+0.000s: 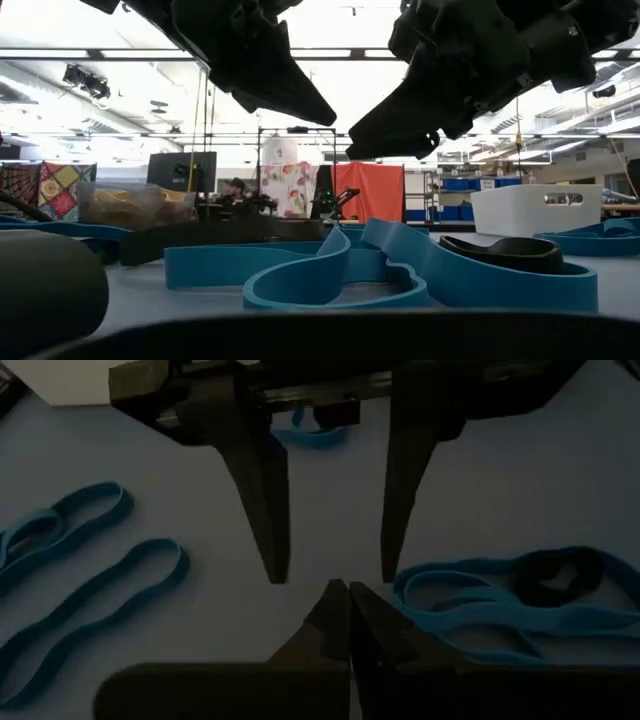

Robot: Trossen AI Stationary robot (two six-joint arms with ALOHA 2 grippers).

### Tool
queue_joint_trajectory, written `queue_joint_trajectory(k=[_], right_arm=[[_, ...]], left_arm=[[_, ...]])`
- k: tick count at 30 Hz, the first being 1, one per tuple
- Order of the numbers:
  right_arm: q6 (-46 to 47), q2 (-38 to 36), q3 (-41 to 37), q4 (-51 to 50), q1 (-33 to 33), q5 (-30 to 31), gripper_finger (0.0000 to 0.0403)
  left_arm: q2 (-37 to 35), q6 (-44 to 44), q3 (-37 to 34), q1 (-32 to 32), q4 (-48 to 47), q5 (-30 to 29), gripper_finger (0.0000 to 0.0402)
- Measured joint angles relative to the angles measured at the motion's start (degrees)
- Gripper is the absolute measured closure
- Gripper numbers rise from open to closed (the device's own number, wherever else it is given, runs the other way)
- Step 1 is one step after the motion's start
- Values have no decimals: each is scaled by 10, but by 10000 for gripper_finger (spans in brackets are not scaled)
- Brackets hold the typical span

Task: Sort rubber bands into baskets
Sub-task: Put the black rubber band into the white bin

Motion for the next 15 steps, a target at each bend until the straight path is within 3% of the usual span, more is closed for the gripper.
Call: queue_joint_trajectory(k=[9, 15], right_arm=[[-24, 104, 34, 50, -18, -4, 77], [-73, 153, 81, 11, -22, -16, 57]], left_arm=[[0, -58, 1, 0, -42, -1, 398], [0, -82, 1, -3, -86, -1, 397]])
